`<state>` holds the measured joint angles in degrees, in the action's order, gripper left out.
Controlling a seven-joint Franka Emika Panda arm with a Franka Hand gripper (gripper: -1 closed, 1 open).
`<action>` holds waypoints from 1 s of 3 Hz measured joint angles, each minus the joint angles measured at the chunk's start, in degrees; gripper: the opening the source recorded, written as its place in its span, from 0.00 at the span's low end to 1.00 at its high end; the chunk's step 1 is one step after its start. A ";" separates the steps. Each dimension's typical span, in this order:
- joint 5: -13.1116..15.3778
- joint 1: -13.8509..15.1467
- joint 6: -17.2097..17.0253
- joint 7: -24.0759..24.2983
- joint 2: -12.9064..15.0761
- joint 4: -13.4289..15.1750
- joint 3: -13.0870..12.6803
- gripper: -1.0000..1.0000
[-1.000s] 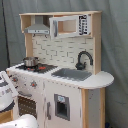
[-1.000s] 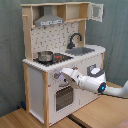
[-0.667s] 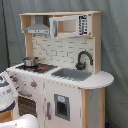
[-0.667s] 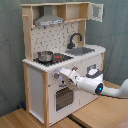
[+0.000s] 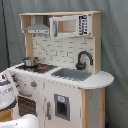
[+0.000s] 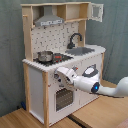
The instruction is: Play with the kitchen
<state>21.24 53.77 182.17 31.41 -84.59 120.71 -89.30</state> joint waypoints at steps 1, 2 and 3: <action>0.00 0.00 0.00 0.10 0.00 0.00 0.00 0.00; 0.20 0.03 -0.05 -8.07 0.00 -0.62 0.84 0.00; 0.20 0.00 -0.17 -13.88 -0.01 -0.65 0.84 0.00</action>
<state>21.44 53.78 181.99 17.53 -84.59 120.06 -88.46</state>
